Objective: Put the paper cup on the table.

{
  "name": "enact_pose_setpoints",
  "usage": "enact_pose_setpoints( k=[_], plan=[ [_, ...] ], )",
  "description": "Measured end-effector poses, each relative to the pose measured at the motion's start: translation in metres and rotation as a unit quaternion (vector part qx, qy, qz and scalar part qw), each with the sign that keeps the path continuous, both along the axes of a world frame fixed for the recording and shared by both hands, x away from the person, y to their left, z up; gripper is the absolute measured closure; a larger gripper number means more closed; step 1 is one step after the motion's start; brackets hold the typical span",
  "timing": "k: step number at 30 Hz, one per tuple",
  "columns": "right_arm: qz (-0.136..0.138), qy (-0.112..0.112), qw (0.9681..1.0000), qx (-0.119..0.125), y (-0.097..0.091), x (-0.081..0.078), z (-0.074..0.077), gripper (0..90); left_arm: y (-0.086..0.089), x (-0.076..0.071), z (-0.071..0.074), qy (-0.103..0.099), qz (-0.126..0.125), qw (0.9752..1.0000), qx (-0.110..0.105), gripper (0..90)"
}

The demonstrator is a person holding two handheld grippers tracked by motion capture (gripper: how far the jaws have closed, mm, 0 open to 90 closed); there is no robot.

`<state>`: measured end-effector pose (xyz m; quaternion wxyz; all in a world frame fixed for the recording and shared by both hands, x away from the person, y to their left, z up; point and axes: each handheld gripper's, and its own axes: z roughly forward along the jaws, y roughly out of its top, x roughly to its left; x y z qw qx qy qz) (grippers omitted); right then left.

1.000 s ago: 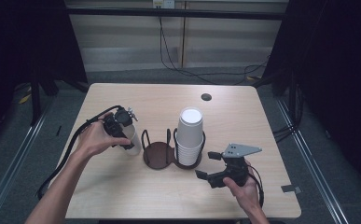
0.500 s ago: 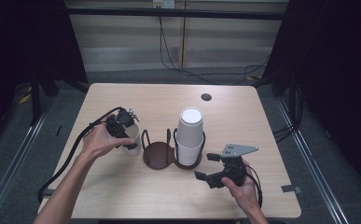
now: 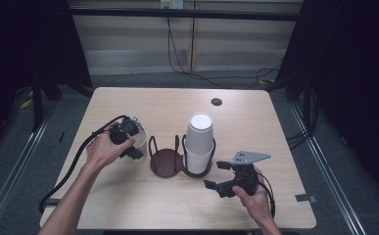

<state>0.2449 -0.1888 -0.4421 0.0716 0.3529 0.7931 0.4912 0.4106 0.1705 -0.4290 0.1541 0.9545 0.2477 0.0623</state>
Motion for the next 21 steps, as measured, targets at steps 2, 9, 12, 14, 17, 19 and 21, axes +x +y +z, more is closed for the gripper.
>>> enact_pose_setpoints(
  k=[2,9,12,14,17,19,21],
  plan=[
    [0.001,0.002,1.0,0.0,0.0,0.0,0.0,14.7,0.006,0.0,-0.002,0.011,-0.011,0.9999,-0.002,6.7],
    [-0.001,0.004,1.0,-0.003,0.001,0.001,-0.001,14.6,0.022,-0.002,-0.008,0.024,-0.005,0.9994,-0.026,15.7],
    [0.002,0.004,1.0,-0.003,0.001,0.001,-0.001,14.7,0.028,-0.005,-0.012,0.024,0.001,0.999,-0.037,15.9],
    [0.002,0.004,1.0,-0.001,0.001,0.001,-0.001,14.7,0.032,-0.006,-0.013,0.023,0.0,0.9987,-0.045,15.9],
    [0.0,0.004,1.0,-0.001,0.001,0.0,-0.001,14.7,0.038,-0.01,-0.014,0.02,0.013,0.9979,-0.06,16.0],
    [-0.001,0.004,1.0,-0.001,0.0,0.0,-0.001,14.7,0.043,-0.013,-0.014,0.018,0.012,0.9977,-0.065,16.6],
    [-0.001,0.003,1.0,-0.001,0.0,0.0,-0.001,14.6,0.048,-0.016,-0.015,0.019,0.018,0.9968,-0.075,17.2]
  ],
)
